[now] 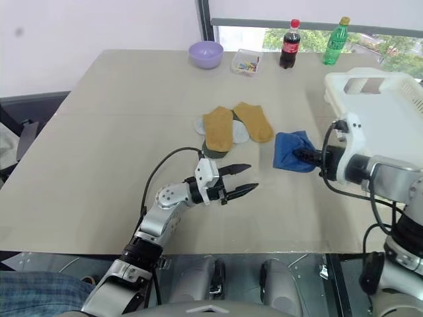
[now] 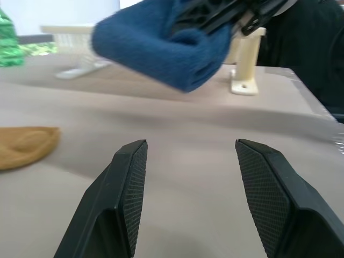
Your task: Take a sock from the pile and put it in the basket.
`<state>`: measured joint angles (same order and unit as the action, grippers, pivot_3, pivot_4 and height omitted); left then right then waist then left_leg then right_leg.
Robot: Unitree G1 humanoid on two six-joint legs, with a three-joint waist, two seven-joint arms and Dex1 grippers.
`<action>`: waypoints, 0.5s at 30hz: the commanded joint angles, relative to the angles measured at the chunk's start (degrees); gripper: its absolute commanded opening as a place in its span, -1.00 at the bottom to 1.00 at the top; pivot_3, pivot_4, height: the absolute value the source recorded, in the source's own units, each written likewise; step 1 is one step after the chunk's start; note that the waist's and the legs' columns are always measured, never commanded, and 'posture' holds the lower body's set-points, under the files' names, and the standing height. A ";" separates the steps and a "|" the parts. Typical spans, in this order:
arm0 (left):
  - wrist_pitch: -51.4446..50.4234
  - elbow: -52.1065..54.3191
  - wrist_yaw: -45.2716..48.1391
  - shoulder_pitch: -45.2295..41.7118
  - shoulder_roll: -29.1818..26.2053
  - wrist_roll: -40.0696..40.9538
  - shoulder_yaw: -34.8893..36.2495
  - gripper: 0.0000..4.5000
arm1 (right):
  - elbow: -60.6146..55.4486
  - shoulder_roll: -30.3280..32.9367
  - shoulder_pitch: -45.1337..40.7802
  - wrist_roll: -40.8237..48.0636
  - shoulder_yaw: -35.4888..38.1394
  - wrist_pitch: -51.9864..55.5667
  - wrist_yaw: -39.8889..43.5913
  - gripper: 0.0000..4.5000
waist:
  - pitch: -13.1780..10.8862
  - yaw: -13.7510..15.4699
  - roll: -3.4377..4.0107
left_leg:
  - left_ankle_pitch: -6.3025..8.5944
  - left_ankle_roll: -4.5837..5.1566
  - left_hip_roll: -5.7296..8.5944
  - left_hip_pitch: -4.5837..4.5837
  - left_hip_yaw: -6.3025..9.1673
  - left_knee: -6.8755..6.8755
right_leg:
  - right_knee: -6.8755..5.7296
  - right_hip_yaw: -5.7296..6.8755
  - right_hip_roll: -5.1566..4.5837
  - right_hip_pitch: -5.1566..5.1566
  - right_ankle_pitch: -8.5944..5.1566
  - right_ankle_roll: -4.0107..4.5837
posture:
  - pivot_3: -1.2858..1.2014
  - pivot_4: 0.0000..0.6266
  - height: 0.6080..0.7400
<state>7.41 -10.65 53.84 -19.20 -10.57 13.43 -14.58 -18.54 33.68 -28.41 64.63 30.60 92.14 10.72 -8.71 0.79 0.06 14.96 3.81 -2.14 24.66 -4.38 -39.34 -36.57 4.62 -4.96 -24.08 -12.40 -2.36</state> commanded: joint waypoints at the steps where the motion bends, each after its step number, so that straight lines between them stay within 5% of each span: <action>1: 2.61 -0.88 -1.75 -2.43 1.71 -0.27 1.13 0.25 | 2.00 7.72 -1.72 5.05 -1.50 0.36 2.25 -0.99 | -0.01 0.06 -0.02 | 0.00 0.00 -0.01 0.00 0.01 0.00 | -0.01 0.02 0.01 0.00 0.00 0.00 | 0.03 -0.52 0.89; 7: 1.71 -0.06 -3.26 -5.10 4.10 0.25 1.65 0.25 | 18.26 17.88 -9.56 0.33 2.26 -1.58 4.24 -0.99 | -0.03 0.06 -0.03 | 0.00 0.01 -0.01 0.00 -0.05 -0.05 | 0.02 -0.03 0.02 0.00 0.00 0.00 | 0.03 -0.52 0.89; 15: 1.05 1.71 -4.38 -5.08 4.85 -0.85 0.49 0.25 | 48.58 18.05 -22.46 -8.10 17.38 -9.98 -7.54 -0.99 | -0.03 0.14 -0.03 | 0.00 0.01 -0.01 0.02 -0.13 0.00 | 0.06 -0.07 0.08 -0.02 0.00 0.00 | 0.03 -0.52 0.89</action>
<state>8.02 -11.66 49.68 -24.18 -5.93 12.80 -13.45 26.88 50.99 -49.33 57.76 44.52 84.48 5.70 -8.75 0.93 0.03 14.96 3.81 -2.15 24.68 -4.52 -39.34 -36.50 4.56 -4.88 -24.10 -12.39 -2.37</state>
